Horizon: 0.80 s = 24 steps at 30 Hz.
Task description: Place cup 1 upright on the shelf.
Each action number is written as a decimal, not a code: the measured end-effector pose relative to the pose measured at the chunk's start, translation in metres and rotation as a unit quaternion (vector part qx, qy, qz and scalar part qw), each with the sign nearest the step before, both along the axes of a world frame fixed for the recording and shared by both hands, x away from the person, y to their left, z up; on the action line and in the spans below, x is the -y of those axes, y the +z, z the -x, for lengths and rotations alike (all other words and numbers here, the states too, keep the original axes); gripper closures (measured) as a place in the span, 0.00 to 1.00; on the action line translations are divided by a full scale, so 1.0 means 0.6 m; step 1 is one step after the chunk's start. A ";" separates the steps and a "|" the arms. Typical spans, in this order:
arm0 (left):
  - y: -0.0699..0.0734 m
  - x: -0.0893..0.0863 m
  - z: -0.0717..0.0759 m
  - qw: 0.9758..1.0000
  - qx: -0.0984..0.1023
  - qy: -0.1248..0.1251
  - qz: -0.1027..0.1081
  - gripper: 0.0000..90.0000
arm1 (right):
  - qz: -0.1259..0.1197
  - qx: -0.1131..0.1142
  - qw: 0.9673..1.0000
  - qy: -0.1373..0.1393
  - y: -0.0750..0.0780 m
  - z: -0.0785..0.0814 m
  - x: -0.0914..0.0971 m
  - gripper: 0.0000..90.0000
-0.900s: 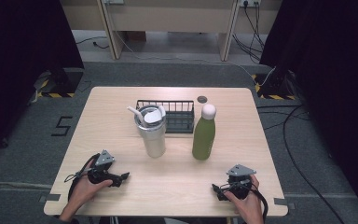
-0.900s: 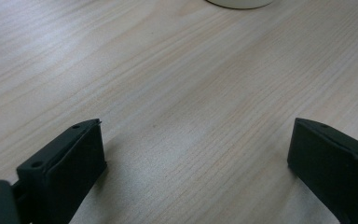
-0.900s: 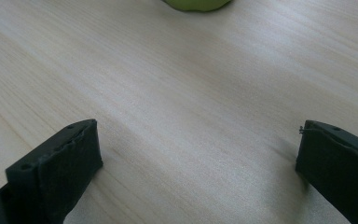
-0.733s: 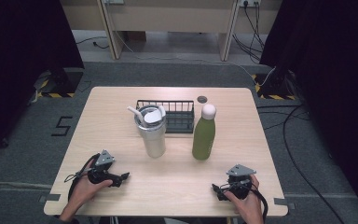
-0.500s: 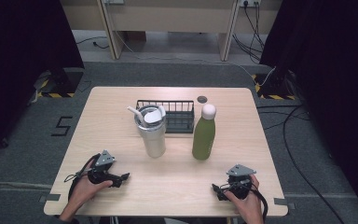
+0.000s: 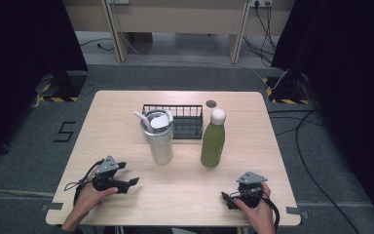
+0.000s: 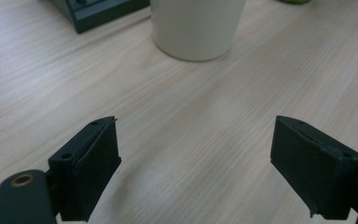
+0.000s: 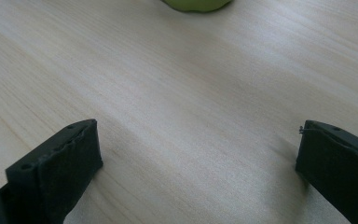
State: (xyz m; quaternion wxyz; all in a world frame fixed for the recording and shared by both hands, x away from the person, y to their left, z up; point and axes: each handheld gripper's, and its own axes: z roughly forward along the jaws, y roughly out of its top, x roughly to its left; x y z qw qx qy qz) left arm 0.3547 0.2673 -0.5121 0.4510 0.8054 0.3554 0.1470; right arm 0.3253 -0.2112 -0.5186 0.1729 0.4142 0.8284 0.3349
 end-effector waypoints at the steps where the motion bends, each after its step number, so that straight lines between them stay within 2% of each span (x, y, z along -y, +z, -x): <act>1: 0.004 0.003 0.001 1.000 0.008 0.000 0.011 0.16 | 0.000 0.000 1.000 0.000 0.000 0.000 0.000 0.00; 2: 0.004 0.003 0.001 1.000 0.008 0.000 0.011 0.16 | 0.000 0.000 1.000 0.000 0.000 0.000 0.000 0.00; 3: 0.007 0.006 0.001 0.999 0.012 0.001 0.030 0.16 | 0.000 0.000 1.000 0.000 0.000 0.000 0.000 0.00; 5: 0.008 0.007 0.000 0.999 0.015 0.001 0.036 0.16 | 0.001 0.001 1.000 0.001 0.000 -0.001 0.000 0.00; 8: 0.011 0.015 -0.002 0.998 0.024 -0.004 0.059 0.16 | 0.001 0.002 1.000 0.002 0.000 -0.001 0.000 0.00; 14: 0.015 0.028 -0.008 0.997 0.029 -0.013 0.065 0.16 | 0.001 0.002 1.000 0.002 0.000 -0.001 0.000 0.00; 19: 0.016 0.041 -0.018 0.996 0.027 -0.019 0.079 0.16 | 0.000 0.001 1.000 0.001 0.000 -0.001 0.000 0.00; 24: 0.018 0.046 -0.023 0.996 0.030 -0.016 0.086 0.16 | 0.001 0.002 1.000 0.004 0.000 -0.001 0.001 0.00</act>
